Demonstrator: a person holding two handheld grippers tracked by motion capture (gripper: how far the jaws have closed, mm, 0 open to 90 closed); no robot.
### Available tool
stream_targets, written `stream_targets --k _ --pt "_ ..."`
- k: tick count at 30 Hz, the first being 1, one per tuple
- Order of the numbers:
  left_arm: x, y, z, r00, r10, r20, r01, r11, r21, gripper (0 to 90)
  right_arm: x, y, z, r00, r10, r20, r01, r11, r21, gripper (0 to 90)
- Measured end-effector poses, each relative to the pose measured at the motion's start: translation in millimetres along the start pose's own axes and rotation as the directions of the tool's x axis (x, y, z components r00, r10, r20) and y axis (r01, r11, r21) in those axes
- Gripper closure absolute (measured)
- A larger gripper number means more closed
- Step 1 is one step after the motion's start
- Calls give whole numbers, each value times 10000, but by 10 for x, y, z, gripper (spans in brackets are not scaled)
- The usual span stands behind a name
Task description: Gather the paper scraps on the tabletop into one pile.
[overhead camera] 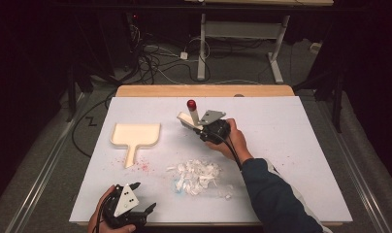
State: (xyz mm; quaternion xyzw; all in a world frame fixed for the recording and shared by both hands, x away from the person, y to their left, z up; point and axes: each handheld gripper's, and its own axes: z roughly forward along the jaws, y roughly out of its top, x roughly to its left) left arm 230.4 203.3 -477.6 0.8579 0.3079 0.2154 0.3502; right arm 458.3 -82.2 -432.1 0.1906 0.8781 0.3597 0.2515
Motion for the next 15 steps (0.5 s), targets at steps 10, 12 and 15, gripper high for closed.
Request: stream_targets --k 10,12,15 --pt "-9 -16 -10 10000 15 32 -15 10000 49 181 127 -41 -26 9805 -1035 -1671 1032 9946 -107 681" --pt "-14 -13 -9 10000 7 60 -8 10000 53 181 144 -67 -98 9679 -1233 -2190 1185 9923 -352 681" --pt "-26 -12 -15 10000 55 76 -56 10000 28 181 178 -137 -233 9389 -1548 -3074 1432 9879 -601 681"
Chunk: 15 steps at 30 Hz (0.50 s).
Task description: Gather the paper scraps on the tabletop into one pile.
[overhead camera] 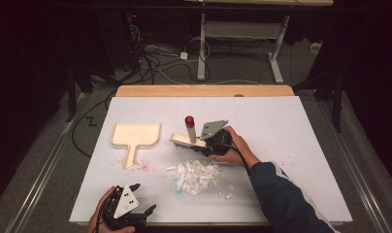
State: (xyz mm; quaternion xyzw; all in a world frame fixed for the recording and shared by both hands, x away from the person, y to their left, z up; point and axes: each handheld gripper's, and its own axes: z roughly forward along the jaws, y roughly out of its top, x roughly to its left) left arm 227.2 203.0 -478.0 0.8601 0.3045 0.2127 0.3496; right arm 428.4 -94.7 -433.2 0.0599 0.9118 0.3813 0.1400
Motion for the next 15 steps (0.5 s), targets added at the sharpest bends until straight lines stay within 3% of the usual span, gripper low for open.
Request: stream_targets --k 4,7,11,13,15 --pt "-3 5 1 10000 52 41 -53 10000 57 181 87 -77 -162 9965 -553 -626 560 9984 97 681" --pt "-14 10 -1 9999 104 52 -104 9999 36 181 108 -118 -291 9927 -692 -986 690 9976 -57 681" --pt "-12 17 15 9999 103 79 -104 9999 70 181 108 -160 -405 9965 -594 -594 585 9981 -179 682" --pt "-17 19 16 9999 127 89 -128 9999 77 181 100 -173 -474 9988 -356 -334 341 9985 -433 681" --pt "-19 17 15 9999 134 82 -135 9999 73 181 96 -187 -556 9997 61 218 -48 9983 -586 681"
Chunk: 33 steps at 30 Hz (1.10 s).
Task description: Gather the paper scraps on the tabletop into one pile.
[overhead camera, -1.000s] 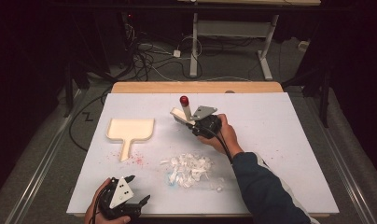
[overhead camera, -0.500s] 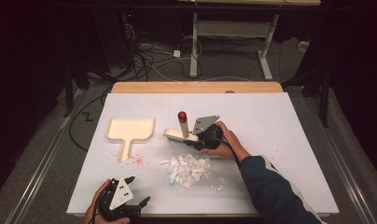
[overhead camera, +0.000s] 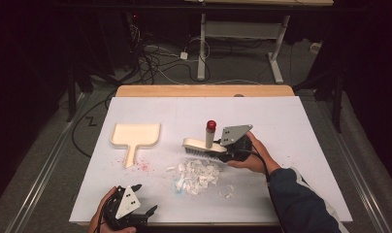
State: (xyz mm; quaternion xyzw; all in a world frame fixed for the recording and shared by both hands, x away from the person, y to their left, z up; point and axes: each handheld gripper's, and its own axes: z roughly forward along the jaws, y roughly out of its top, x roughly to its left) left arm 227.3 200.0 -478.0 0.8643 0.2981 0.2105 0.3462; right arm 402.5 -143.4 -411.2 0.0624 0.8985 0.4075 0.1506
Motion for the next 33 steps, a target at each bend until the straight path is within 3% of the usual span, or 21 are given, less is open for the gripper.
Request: stream_targets --k 2,3,4,9,10,11,13,17,24,28,31,33 --pt "4 -2 -5 10000 -6 -3 6 10000 -16 181 -20 -35 -95 9984 492 286 -488 9987 -121 681" --pt "6 -4 -8 10000 5 -3 -5 10000 -20 181 -4 -73 -208 9890 1066 1023 -1080 9941 87 681" --pt "6 -5 -10 10000 1 5 -1 10000 -29 181 -4 -73 -208 9890 1066 1023 -1080 9941 87 681" --pt "-4 -4 -16 10000 93 25 -93 10000 -14 181 163 -245 -577 9646 1879 1850 -1970 9799 317 681" --pt "-5 -2 -16 9999 123 18 -123 9999 -1 181 247 -342 -725 9552 2111 2076 -2239 9738 400 681" --pt "-7 2 -16 9999 152 18 -152 9999 -2 181 247 -342 -725 9552 2111 2076 -2239 9738 400 681" --pt "-15 9 -14 9999 132 21 -132 9999 -36 181 344 -456 -871 9547 2268 1924 -2377 9707 351 681" --pt "-29 33 -4 9996 265 18 -265 9996 -25 180 525 -599 -1135 9547 2268 1927 -2463 9655 843 681" --pt "-28 43 11 9994 335 81 -335 9994 17 181 859 -793 -1433 9671 2360 949 -2469 9606 1278 681" --pt "-35 55 18 9992 358 152 -357 9994 -45 181 949 -835 -1370 9730 2250 504 -2304 9580 1707 681" --pt "-29 60 29 9992 357 192 -356 9994 -40 181 943 -809 -1240 9720 2345 -179 -2290 9609 1558 682" --pt "-26 62 35 9992 346 219 -346 9994 -35 181 919 -754 -1140 9766 2143 -150 -2097 9660 1513 682"
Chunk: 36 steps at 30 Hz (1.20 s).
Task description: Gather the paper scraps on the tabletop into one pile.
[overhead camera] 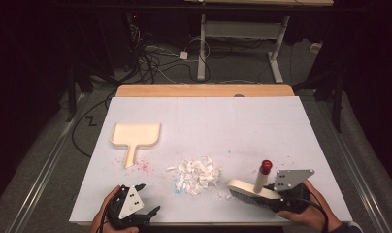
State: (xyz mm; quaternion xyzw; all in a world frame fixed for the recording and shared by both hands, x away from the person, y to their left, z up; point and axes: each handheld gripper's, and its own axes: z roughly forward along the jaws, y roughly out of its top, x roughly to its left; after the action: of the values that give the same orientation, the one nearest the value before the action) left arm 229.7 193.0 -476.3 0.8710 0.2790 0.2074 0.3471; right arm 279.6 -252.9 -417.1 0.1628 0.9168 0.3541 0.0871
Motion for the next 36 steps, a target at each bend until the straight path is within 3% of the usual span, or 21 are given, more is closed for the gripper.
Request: stream_targets --k 6,15,22,27,31,36 --pt "11 -5 -6 10000 -21 13 21 10000 -32 181 11 230 266 9991 -393 -129 390 9990 -221 682" --pt "8 -8 -8 10000 -26 -11 26 10000 -47 181 30 481 463 9992 -396 84 402 9948 -936 682" --pt "8 -17 -21 10000 -51 -58 50 10000 -50 181 110 546 267 9979 -614 224 641 9869 -1481 681" --pt "20 -16 -40 9997 -86 -207 84 9999 -92 181 216 630 192 9976 -626 282 673 9733 -2196 681" --pt "51 -18 -74 9986 -325 -428 308 9987 -402 181 314 694 350 9972 -535 -516 388 9669 -2523 681" --pt "102 -26 -151 9936 -712 -876 629 9936 -940 181 399 774 719 9920 -422 -1192 151 9754 -2199 682"
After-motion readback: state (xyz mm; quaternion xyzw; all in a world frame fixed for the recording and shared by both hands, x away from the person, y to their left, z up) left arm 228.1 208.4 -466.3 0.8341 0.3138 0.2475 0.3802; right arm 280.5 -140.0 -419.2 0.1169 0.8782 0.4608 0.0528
